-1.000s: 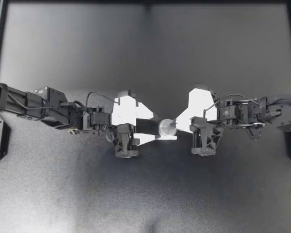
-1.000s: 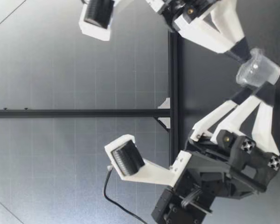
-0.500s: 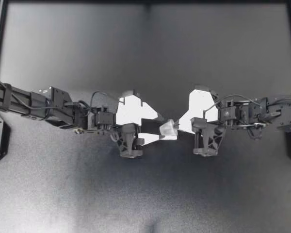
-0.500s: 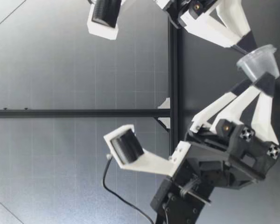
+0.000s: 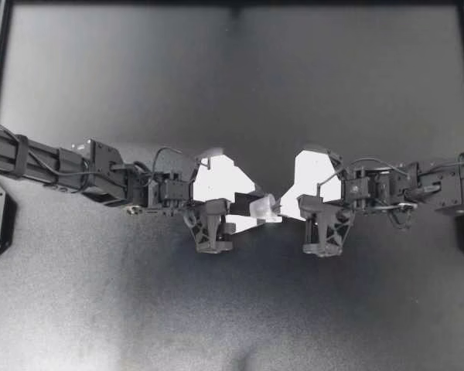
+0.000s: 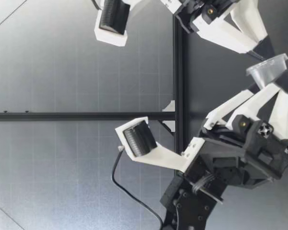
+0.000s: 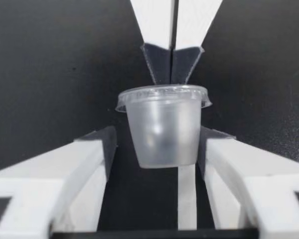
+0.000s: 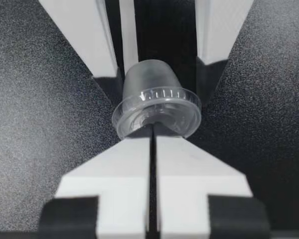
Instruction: Pick up the plastic cup and open its lid.
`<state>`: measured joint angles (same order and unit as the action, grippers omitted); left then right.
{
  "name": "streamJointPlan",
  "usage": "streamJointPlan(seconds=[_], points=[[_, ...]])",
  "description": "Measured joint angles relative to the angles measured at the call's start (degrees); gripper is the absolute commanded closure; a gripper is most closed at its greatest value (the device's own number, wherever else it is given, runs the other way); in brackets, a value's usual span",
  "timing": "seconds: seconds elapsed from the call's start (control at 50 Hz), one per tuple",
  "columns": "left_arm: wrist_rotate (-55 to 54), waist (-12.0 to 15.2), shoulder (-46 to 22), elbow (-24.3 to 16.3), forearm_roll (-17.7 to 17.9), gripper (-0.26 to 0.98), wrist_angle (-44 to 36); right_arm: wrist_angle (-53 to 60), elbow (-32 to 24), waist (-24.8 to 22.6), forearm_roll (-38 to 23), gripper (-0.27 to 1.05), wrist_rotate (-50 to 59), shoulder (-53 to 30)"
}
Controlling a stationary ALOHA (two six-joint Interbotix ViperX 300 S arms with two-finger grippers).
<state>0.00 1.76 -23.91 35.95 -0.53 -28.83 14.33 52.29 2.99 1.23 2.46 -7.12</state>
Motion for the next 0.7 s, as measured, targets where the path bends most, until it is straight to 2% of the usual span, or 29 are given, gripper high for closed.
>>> streamJointPlan(seconds=[0.28,0.56,0.7], points=[[-0.09,0.00,0.00,-0.09,-0.09,0.22,0.09,0.00,-0.44,-0.09,0.00,0.97,0.09,-0.18],[0.00,-0.09,0.00,-0.09,0.00,0.46,0.09,0.09,-0.53,-0.09,0.00,0.97,0.09,-0.35],[-0.18,-0.09,0.09,-0.09,0.00,0.48,0.09,0.09,-0.53,-0.09,0.00,0.97,0.09,-0.35]])
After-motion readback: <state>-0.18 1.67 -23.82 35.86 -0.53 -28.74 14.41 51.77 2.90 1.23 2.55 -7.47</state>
